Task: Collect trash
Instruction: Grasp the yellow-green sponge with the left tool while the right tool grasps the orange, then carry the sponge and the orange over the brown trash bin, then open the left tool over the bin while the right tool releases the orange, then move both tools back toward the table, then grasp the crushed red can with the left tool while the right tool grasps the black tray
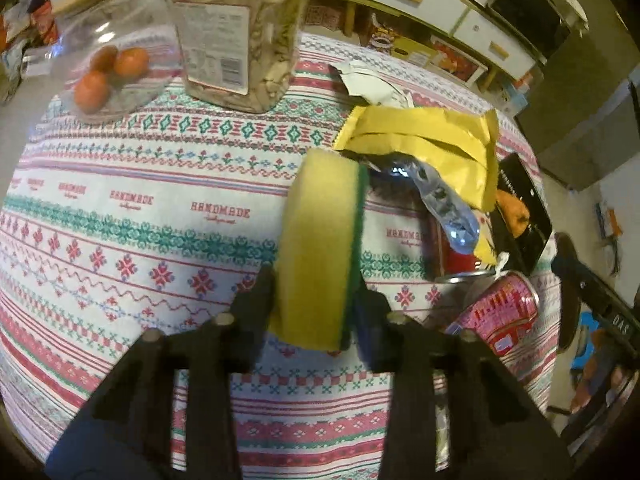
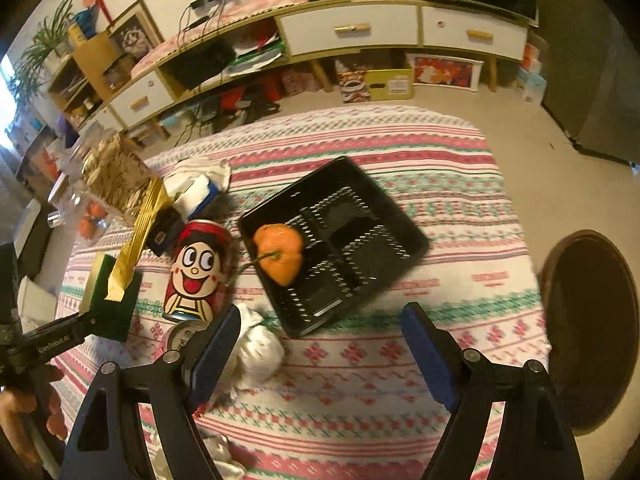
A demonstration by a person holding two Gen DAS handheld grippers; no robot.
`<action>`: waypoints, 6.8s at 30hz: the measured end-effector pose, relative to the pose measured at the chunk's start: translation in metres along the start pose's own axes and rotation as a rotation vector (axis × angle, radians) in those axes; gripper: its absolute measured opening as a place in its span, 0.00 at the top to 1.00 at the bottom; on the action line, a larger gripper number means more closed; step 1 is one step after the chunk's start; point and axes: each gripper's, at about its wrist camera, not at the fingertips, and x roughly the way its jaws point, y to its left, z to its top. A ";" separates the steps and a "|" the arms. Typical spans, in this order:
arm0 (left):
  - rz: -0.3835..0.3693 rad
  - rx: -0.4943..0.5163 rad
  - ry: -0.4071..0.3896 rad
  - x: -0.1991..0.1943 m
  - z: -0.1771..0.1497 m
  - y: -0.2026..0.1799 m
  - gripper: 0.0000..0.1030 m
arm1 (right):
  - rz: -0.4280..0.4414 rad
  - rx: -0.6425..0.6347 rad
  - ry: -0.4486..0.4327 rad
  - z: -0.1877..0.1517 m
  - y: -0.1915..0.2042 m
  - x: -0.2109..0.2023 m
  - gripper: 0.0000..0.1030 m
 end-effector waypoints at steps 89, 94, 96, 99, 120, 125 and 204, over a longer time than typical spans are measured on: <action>-0.254 0.510 -0.148 -0.050 -0.073 -0.281 0.68 | -0.148 0.290 -0.191 -0.066 -0.217 -0.152 0.72; -0.284 0.595 -0.109 -0.029 -0.086 -0.340 0.68 | -0.183 0.335 -0.186 -0.082 -0.246 -0.162 0.72; -0.288 0.620 -0.108 -0.024 -0.093 -0.358 0.68 | -0.197 0.342 -0.178 -0.087 -0.254 -0.163 0.72; -0.297 0.636 -0.087 -0.013 -0.097 -0.384 0.68 | -0.220 0.352 -0.165 -0.094 -0.269 -0.164 0.72; -0.268 0.690 -0.142 0.003 -0.099 -0.413 0.18 | -0.217 0.475 -0.120 -0.109 -0.313 -0.151 0.72; -0.243 0.638 -0.126 -0.005 -0.091 -0.392 0.15 | -0.227 0.476 -0.111 -0.109 -0.312 -0.149 0.72; -0.212 0.360 0.096 0.027 -0.040 -0.112 0.27 | -0.255 0.107 -0.019 -0.078 -0.119 -0.092 0.00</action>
